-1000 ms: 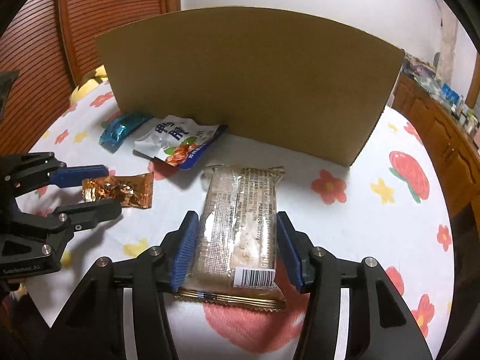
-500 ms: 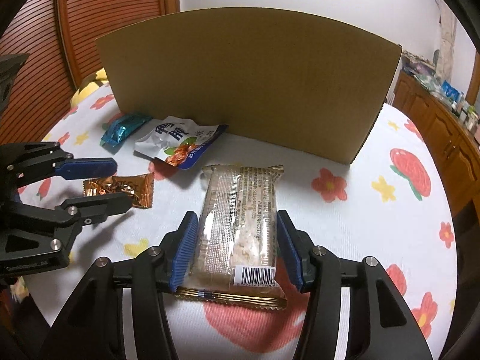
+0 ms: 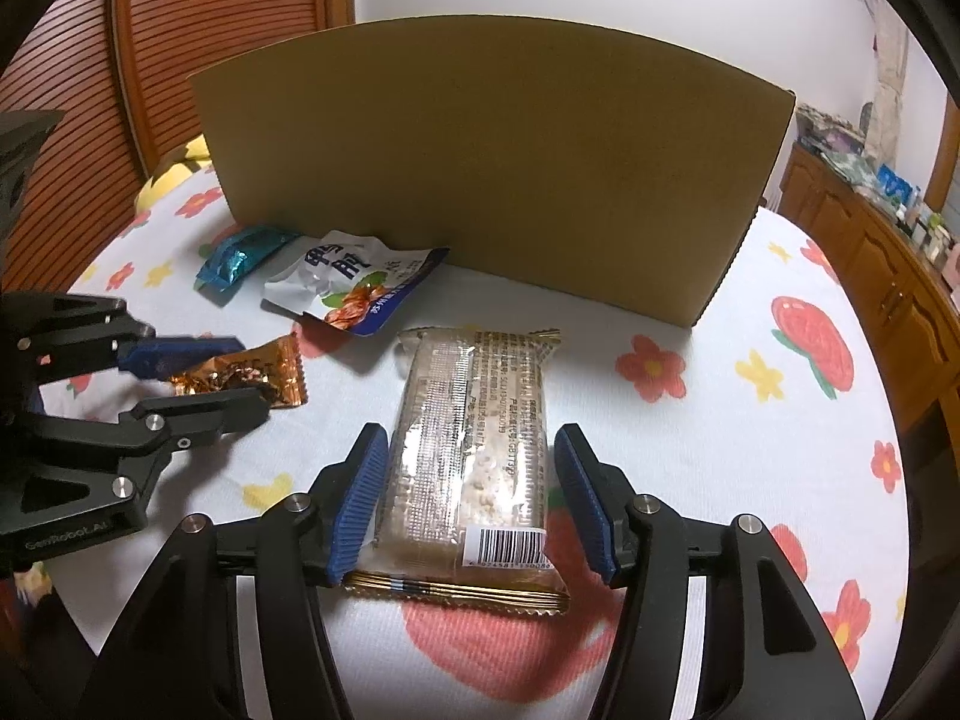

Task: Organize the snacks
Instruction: 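Grasp the gold foil packet with the left tool while the right tool holds the bread bag, then carry the gold packet and bread bag over the box and open both tools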

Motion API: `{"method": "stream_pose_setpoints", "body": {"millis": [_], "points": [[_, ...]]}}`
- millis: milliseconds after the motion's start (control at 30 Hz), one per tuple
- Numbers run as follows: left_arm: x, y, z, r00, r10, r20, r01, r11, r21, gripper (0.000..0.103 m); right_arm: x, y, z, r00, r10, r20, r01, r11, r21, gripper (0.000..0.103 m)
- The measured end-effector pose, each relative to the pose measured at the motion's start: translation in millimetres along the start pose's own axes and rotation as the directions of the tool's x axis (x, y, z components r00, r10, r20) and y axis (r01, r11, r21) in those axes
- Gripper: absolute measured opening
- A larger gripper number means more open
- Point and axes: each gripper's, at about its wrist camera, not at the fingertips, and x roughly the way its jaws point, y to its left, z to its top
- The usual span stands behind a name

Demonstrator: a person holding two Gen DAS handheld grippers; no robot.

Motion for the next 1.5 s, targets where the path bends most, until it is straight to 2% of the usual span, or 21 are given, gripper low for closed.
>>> {"method": "stream_pose_setpoints", "body": {"millis": [233,333,467,833,1167,1500], "points": [[-20,5,-2,0.999,-0.002,0.053,0.004,0.999,-0.039,0.021,0,0,0,1.000,-0.001,0.001,0.001,1.000,-0.001,0.059],[-31,6,-2,0.997,0.003,0.076,0.000,0.999,-0.041,0.021,-1,1,0,1.000,-0.004,0.006,0.004,1.000,-0.003,0.051],[-43,8,2,0.994,0.007,0.109,-0.002,0.999,-0.047,0.021,-2,3,1,1.000,-0.016,0.012,0.017,1.000,-0.008,0.046],[-63,13,15,0.984,0.040,0.172,-0.030,0.998,-0.061,0.021,-5,-1,0,0.999,-0.027,0.031,0.026,0.999,0.021,0.043],[-75,20,27,0.973,0.064,0.222,-0.050,0.996,-0.068,0.021,-36,-3,8,0.993,-0.019,0.121,0.016,0.999,0.030,0.043],[-79,36,63,0.961,0.085,0.261,-0.070,0.995,-0.066,0.021,-80,-7,54,0.969,0.015,0.247,-0.011,1.000,-0.017,0.043]]}}
